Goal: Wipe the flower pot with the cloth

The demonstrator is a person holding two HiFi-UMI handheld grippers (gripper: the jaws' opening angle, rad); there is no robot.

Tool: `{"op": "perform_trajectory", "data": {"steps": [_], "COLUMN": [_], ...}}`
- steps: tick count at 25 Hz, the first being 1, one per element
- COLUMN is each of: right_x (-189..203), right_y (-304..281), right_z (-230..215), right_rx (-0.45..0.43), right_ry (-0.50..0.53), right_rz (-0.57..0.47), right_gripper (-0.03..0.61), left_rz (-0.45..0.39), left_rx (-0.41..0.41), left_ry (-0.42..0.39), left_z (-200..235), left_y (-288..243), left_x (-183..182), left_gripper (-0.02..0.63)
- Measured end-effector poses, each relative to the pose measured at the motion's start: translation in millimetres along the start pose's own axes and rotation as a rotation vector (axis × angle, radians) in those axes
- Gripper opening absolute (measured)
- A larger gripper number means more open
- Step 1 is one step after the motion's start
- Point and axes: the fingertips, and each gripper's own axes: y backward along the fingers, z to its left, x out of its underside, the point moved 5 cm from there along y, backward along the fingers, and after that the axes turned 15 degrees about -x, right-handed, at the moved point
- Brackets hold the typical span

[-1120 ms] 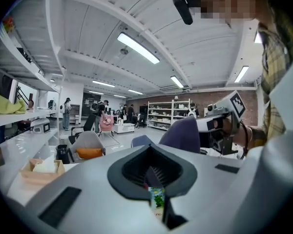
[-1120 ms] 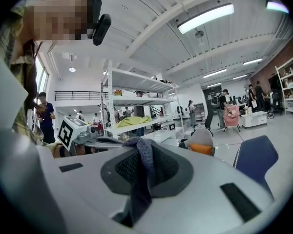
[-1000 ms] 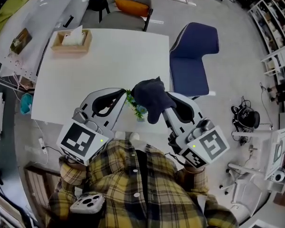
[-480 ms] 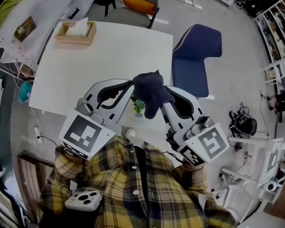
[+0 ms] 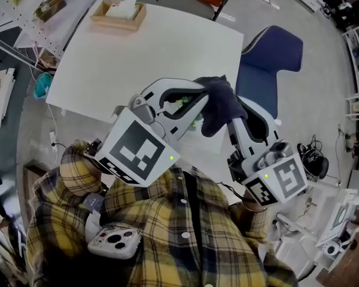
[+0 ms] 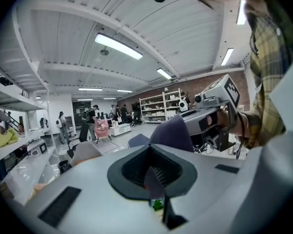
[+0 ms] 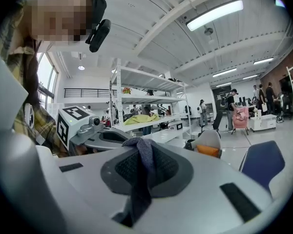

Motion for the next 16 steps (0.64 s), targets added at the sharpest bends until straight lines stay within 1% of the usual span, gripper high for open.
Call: {"op": "perform_trajectory", "data": {"steps": [3, 11, 16], "right_x": [-1, -2, -1], "right_y": [1, 13, 7], "right_z": [-1, 2, 8], "right_rx": [0.001, 0.017, 0.018], "right_ry": [0.002, 0.001, 0.001], "right_rz": [0.001, -0.007, -0.008], "right_gripper": [0.015, 0.015, 0.015], "left_rz": [0.001, 0.024, 0.031], "left_rx": [-0.006, -0.004, -0.007], "left_ry": [-0.01, 0.02, 0.048], "left_z": [2, -1, 4], "left_y": [0, 1, 8], "left_x": [-2, -1, 4], "left_gripper": [0.008, 0.008, 0.008]}}
